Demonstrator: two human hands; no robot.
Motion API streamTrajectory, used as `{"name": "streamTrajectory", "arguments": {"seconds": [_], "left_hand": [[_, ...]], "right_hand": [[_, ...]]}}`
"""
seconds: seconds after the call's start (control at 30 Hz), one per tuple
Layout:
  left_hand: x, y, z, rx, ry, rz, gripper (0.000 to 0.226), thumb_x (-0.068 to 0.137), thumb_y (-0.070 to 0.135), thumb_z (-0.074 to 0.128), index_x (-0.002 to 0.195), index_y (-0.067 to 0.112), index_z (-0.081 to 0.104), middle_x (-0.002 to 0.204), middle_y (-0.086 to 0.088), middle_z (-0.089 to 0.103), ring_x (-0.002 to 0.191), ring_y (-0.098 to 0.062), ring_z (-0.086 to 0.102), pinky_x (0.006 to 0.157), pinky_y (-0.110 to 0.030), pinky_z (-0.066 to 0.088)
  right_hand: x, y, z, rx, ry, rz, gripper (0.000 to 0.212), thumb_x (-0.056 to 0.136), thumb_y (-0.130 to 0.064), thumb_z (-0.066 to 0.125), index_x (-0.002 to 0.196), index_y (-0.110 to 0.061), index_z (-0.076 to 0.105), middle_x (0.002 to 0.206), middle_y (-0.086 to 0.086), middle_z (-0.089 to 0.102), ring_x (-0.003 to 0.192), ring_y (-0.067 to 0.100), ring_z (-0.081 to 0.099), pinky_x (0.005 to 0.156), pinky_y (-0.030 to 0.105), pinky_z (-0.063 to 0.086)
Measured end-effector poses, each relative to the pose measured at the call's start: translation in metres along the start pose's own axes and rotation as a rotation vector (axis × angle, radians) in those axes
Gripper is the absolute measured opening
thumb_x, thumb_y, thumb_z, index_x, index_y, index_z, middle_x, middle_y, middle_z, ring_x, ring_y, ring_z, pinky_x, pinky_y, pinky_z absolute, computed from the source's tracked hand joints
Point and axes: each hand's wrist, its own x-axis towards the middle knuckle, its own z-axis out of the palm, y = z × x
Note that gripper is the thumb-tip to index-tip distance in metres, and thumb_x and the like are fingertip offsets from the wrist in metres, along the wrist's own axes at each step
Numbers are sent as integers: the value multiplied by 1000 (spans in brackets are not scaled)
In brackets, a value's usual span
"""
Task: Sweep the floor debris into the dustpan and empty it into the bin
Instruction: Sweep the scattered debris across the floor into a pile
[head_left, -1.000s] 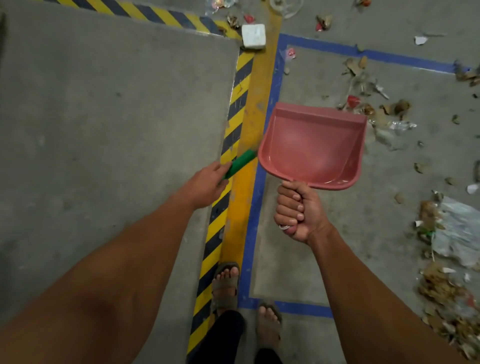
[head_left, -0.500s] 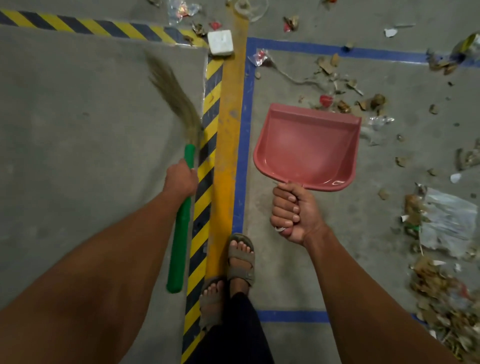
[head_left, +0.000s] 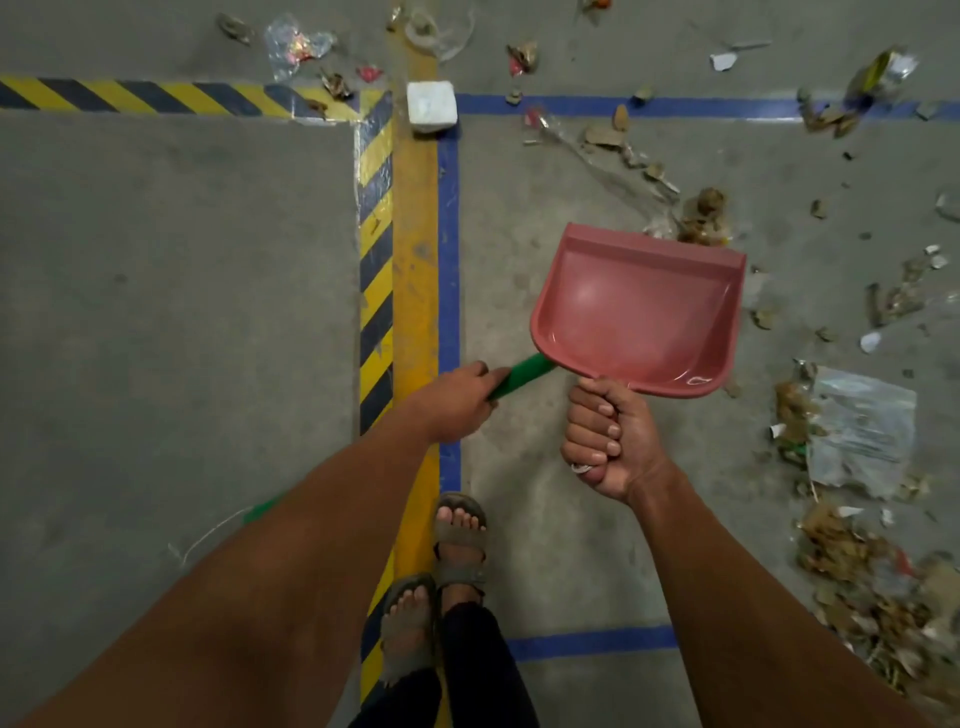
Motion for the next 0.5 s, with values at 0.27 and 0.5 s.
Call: {"name": "streamTrajectory", "arguments": {"seconds": [0.27, 0.5], "left_hand": [[-23, -68, -74, -95, 455, -206, 56, 106, 19, 49, 158, 7, 32, 134, -22, 47, 106, -45, 58, 86, -52, 50], [4, -148, -146, -47, 540, -580, 51, 107, 23, 44, 153, 2, 33, 133, -30, 47, 114, -52, 54, 98, -56, 45]], "right_hand": [[38, -17, 50, -26, -89, 11, 42, 98, -22, 44, 57, -23, 35, 40, -10, 17, 30, 7, 13, 36, 19, 12], [92, -17, 86, -14, -143, -10, 42, 97, -22, 46, 56, -23, 38, 40, -10, 19, 30, 7, 14, 34, 20, 14]]}}
